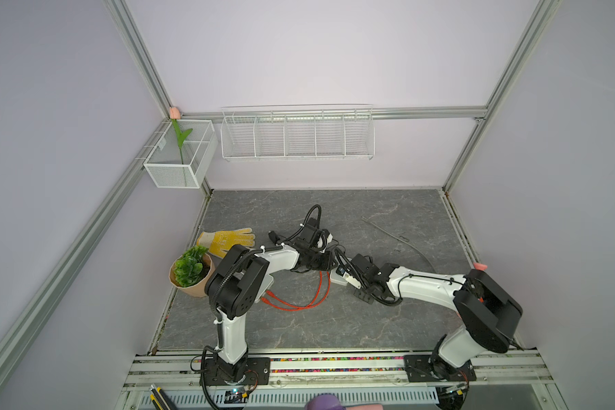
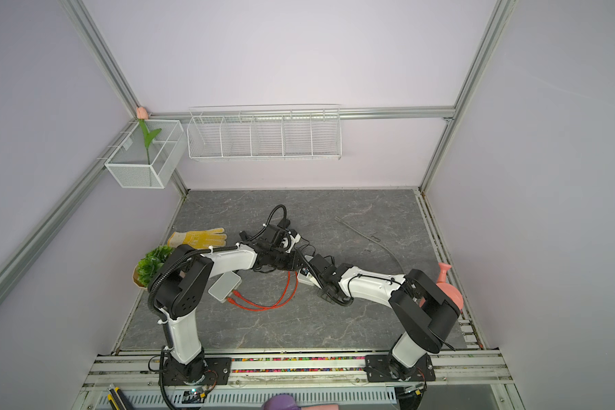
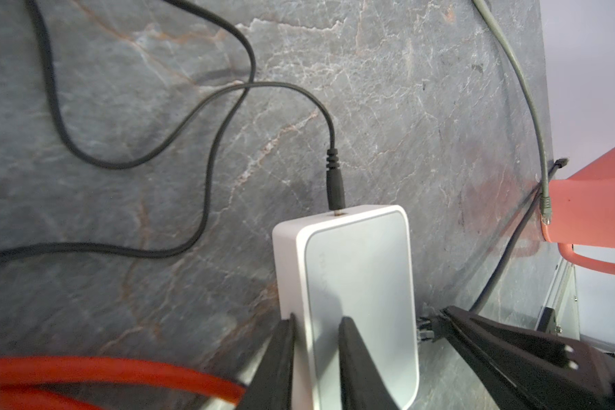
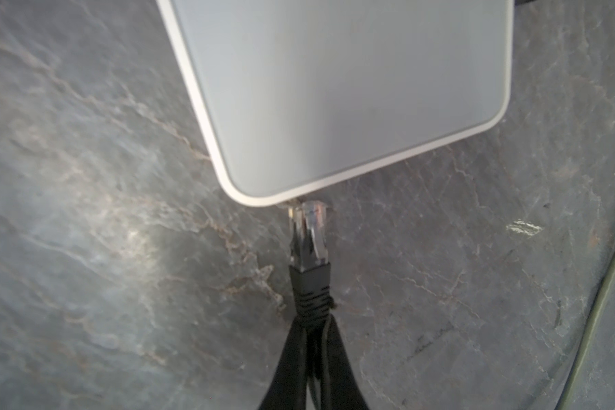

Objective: Insert the plug into the switch port
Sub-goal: 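Push the black ethernet plug into the box port with the right gripper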

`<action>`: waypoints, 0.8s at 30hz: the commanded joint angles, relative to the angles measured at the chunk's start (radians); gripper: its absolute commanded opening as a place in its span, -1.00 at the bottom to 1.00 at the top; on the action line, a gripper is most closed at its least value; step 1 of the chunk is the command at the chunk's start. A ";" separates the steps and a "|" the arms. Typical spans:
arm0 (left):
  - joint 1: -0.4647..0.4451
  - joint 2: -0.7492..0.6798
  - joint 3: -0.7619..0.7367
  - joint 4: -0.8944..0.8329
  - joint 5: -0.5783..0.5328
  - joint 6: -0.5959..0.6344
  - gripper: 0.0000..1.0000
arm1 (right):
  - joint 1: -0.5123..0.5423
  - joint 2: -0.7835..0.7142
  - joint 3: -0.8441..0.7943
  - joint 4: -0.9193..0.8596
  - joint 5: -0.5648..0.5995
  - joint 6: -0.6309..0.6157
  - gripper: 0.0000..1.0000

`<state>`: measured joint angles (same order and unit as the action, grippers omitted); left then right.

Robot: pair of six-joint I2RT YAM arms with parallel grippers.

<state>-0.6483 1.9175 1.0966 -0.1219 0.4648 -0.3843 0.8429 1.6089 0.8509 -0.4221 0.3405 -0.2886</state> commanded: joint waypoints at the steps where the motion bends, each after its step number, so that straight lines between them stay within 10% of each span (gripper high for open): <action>1: 0.001 0.026 -0.005 -0.051 -0.008 0.009 -0.53 | 0.039 0.002 0.057 0.130 -0.081 0.005 -0.87; 24: 0.004 0.015 -0.035 -0.049 -0.008 0.009 -0.56 | 0.062 0.058 0.095 0.151 -0.047 0.020 -0.87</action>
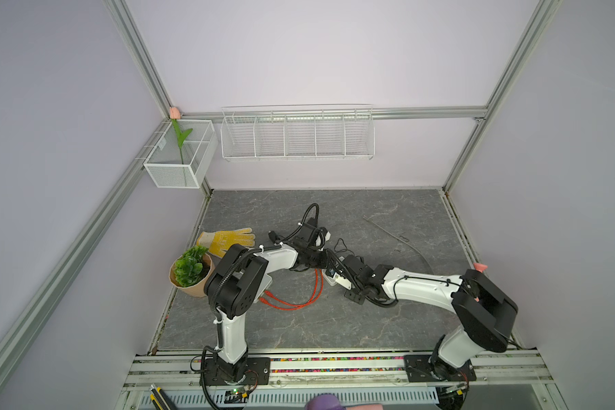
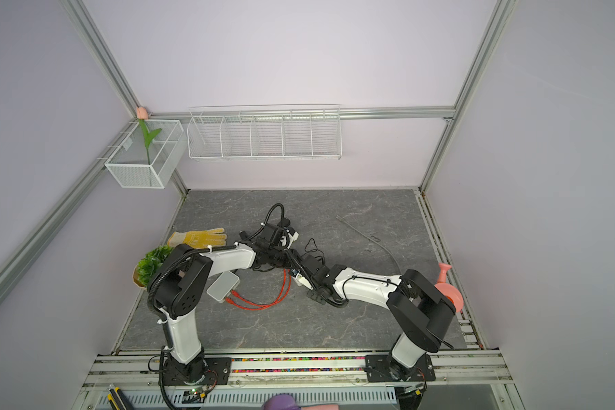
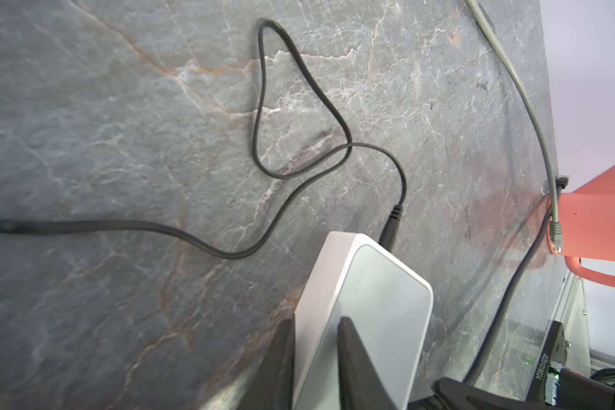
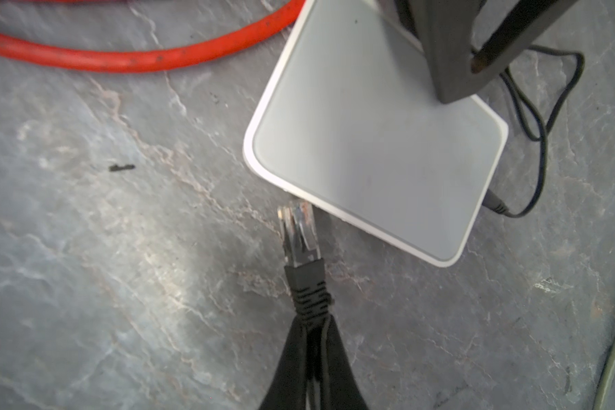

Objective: Insert the plug into the switch port
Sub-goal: 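Push the black ethernet plug into the box port with the right gripper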

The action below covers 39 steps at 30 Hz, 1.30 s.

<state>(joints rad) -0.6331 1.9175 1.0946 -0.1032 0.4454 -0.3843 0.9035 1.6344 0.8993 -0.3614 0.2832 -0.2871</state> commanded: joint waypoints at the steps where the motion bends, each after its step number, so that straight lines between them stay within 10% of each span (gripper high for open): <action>1: -0.011 0.013 -0.037 -0.069 0.010 0.010 -0.56 | 0.002 0.044 0.053 0.083 0.022 0.024 -0.87; 15: 0.001 -0.003 -0.068 -0.092 0.010 0.025 -0.18 | 0.005 0.017 0.054 0.076 0.121 0.089 -0.87; 39: 0.000 0.009 -0.084 -0.083 0.045 0.027 -0.27 | 0.030 0.075 0.081 0.103 0.166 0.171 -0.87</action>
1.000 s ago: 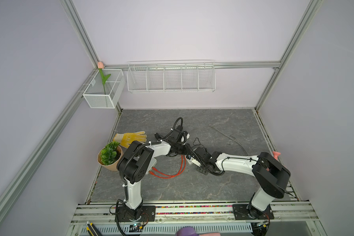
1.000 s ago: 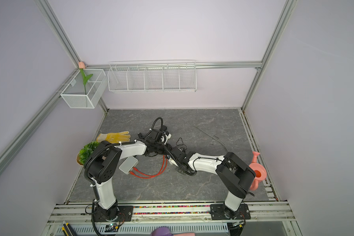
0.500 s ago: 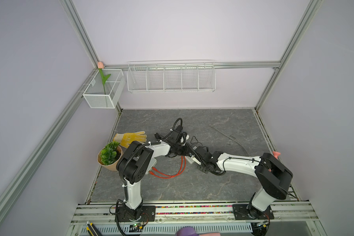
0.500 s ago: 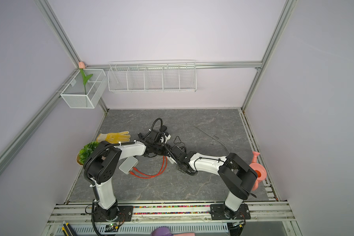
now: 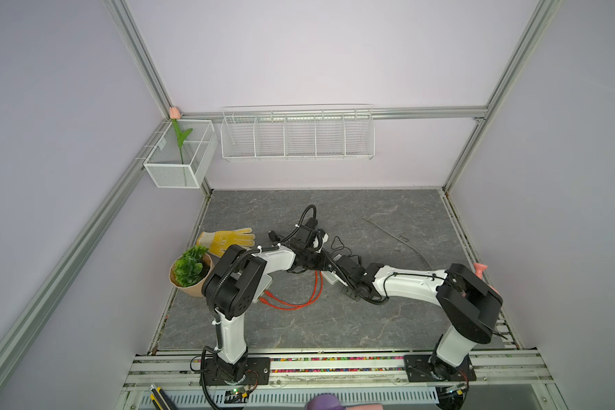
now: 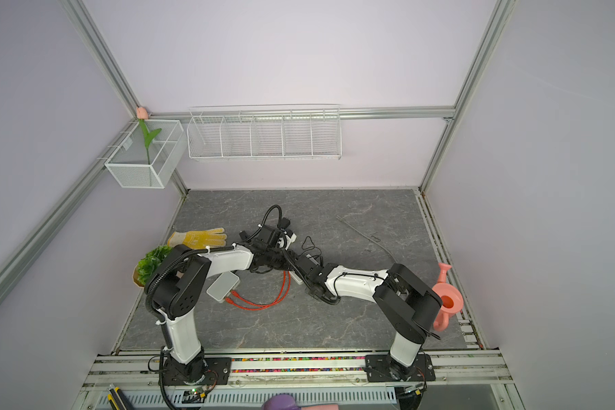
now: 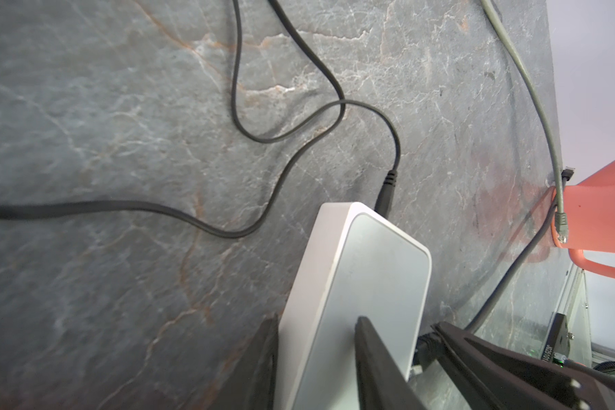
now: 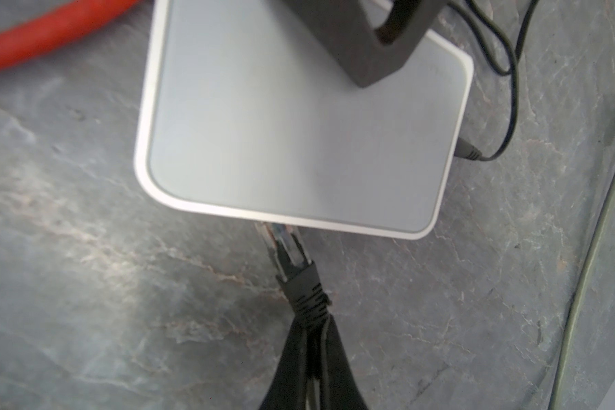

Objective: Insert the plug into the switch port
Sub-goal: 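Push the black ethernet plug into the box port with the right gripper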

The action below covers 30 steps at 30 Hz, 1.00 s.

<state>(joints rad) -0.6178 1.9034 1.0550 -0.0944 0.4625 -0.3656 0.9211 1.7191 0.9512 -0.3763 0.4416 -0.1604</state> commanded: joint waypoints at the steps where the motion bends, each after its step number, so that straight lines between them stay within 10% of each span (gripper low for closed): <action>1: -0.016 0.023 -0.047 -0.087 0.029 0.005 -0.27 | 0.017 -0.014 0.028 0.125 -0.004 0.048 -0.87; 30: -0.040 -0.039 -0.135 -0.036 0.006 -0.047 -0.17 | 0.079 0.010 0.050 0.165 0.001 0.222 -0.87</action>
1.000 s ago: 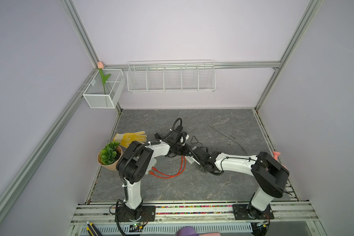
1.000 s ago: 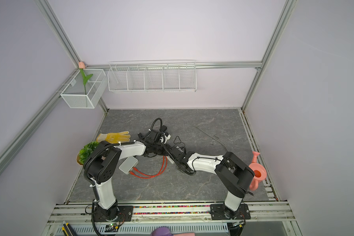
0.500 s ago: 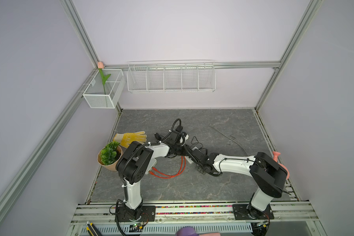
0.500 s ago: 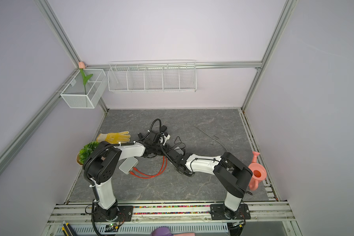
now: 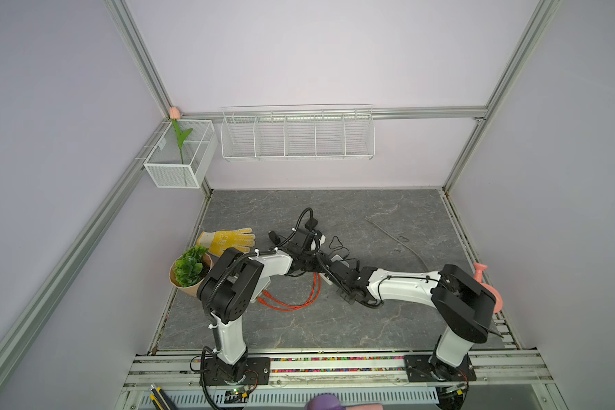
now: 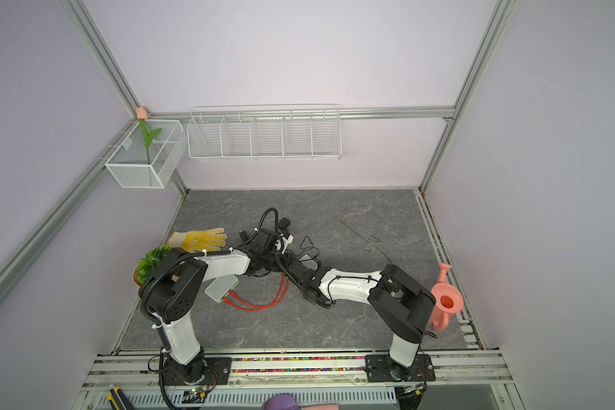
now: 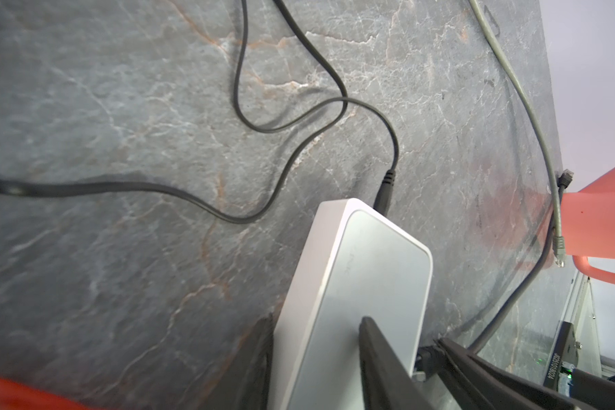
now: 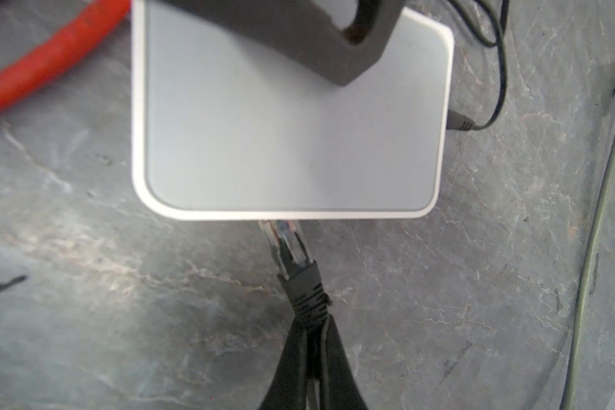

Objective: Insert the plug into the switch port
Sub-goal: 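Push the black ethernet plug into the box port with the right gripper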

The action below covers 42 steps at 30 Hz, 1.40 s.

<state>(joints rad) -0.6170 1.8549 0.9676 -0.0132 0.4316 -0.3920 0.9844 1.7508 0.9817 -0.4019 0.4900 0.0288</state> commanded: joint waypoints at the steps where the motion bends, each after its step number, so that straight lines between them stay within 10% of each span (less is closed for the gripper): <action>1: -0.041 0.006 -0.050 -0.116 0.037 -0.024 -0.16 | 0.016 -0.021 0.018 0.193 -0.051 0.039 -0.87; 14: -0.044 -0.017 -0.088 -0.078 0.043 -0.049 -0.16 | 0.022 0.015 0.074 0.119 -0.010 0.168 -0.87; 42: -0.102 -0.002 -0.105 -0.105 0.114 -0.012 -0.17 | -0.036 -0.038 -0.082 0.600 -0.285 -0.064 -0.87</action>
<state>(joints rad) -0.6239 1.8191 0.9119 0.0231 0.3820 -0.3889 0.9554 1.7061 0.8730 -0.1844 0.3454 -0.0086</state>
